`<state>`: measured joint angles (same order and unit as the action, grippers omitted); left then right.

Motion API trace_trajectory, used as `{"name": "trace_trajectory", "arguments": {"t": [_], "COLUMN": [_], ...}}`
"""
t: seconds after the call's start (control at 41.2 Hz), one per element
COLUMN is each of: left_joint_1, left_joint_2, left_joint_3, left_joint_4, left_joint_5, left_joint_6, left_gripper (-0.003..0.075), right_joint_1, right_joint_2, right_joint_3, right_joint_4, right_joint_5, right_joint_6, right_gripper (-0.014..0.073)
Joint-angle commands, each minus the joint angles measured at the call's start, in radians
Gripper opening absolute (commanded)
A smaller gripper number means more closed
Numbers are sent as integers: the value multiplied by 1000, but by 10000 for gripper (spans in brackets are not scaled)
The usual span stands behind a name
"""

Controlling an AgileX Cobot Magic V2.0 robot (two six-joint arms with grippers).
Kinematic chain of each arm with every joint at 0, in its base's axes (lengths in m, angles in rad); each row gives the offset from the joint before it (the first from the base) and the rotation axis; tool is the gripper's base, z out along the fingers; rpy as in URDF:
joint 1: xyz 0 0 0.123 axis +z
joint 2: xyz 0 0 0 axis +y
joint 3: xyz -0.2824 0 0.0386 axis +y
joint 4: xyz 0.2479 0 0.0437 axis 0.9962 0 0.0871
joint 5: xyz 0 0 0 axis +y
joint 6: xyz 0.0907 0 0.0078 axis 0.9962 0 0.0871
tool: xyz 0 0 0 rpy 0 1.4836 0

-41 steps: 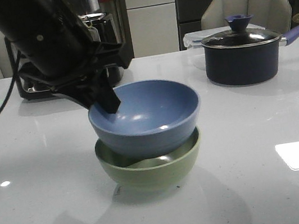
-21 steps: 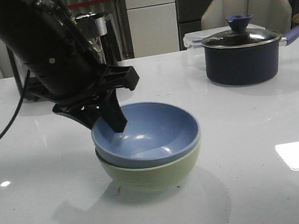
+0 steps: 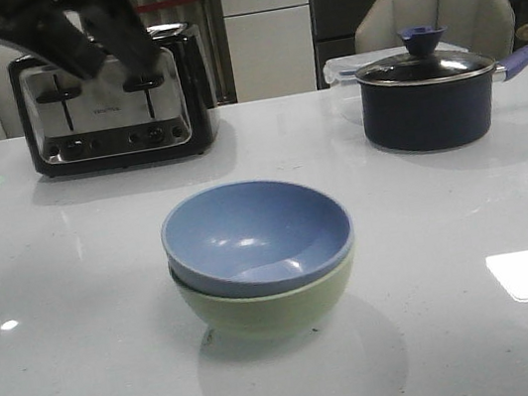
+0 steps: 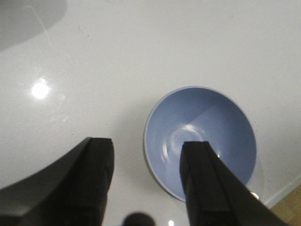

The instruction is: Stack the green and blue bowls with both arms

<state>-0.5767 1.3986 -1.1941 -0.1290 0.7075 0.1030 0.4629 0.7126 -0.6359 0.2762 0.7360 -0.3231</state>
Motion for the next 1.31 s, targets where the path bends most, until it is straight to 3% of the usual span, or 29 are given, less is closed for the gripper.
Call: {"name": "trace_trajectory", "arguments": {"t": [0.0, 0.509, 0.873, 1.213, 1.285], "left_joint_1": [-8, -8, -8, -8, -8], "left_joint_2": [-146, -674, -794, -794, -794], "left_joint_3": [37, 463, 604, 604, 604], "left_joint_4": [2, 24, 34, 36, 38], "left_joint_5": [-35, -35, -33, -33, -33], "left_joint_6": [-2, -2, -2, -2, -2], "left_gripper": [403, 403, 398, 103, 95], "right_joint_1": [2, 2, 2, 2, 2], "right_joint_2": [-5, -4, -4, -4, -4], "right_joint_3": [-27, -27, -27, -27, -27], "right_joint_4": [18, 18, 18, 17, 17], "right_joint_5": [-59, -39, -9, 1, 1], "right_joint_6": [-9, -9, -9, -9, -9], "right_gripper": [466, 466, 456, 83, 20]}}
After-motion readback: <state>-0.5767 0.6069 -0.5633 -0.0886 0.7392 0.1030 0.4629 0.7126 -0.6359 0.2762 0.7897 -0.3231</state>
